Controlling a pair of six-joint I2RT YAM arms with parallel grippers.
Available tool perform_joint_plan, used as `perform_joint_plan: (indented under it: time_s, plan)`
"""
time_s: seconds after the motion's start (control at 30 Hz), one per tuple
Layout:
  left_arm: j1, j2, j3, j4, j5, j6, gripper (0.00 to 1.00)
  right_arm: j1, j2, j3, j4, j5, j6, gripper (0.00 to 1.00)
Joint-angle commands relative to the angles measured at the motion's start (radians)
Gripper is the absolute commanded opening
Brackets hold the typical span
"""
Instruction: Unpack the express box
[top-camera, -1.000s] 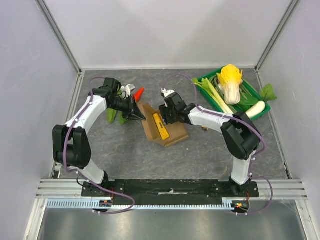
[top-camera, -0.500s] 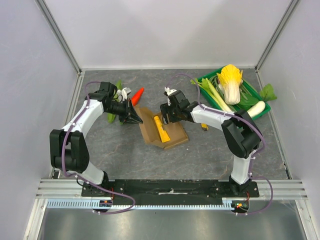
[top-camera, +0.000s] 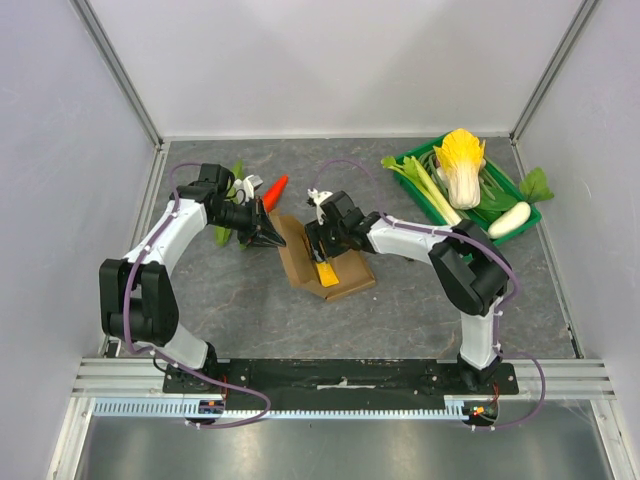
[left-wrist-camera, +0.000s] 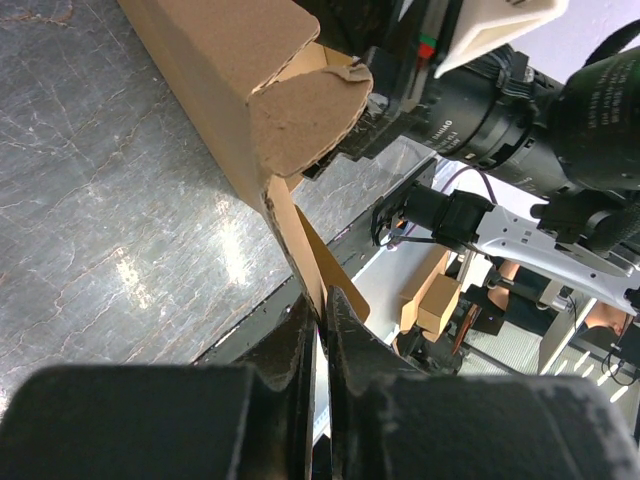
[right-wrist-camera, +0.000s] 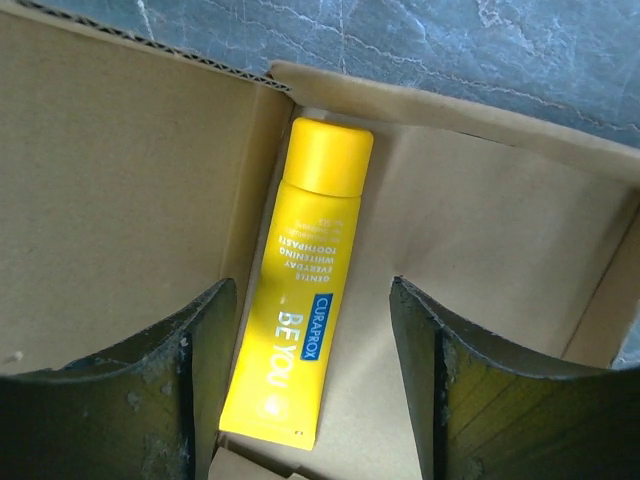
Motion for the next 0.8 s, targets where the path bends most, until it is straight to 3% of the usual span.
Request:
perform_joint_plan:
  time_s: [0.0,0.17,0.33,0.57,0.67,0.77]
  plan:
    - [0.004,-0.012,0.012,0.024,0.042,0.031,0.10,0.009,0.032,0.056,0.019,-0.003,-0.010,0.65]
    - [0.004,-0.009,0.014,0.024,0.039,0.032,0.10,0.020,0.043,0.047,-0.004,0.137,-0.004,0.53]
    - [0.004,-0.004,0.018,0.024,0.039,0.034,0.11,0.040,0.048,0.039,-0.004,0.220,-0.036,0.51]
    - [0.004,0.008,0.038,0.021,0.040,0.031,0.13,0.086,0.110,0.088,-0.025,0.262,-0.070,0.57]
    - [0.004,0.016,0.051,0.012,0.029,0.034,0.13,0.087,0.117,0.094,-0.044,0.311,-0.068,0.51]
    - [0.004,0.019,0.069,-0.003,-0.001,0.040,0.13,0.087,0.085,0.093,-0.045,0.345,-0.065,0.39]
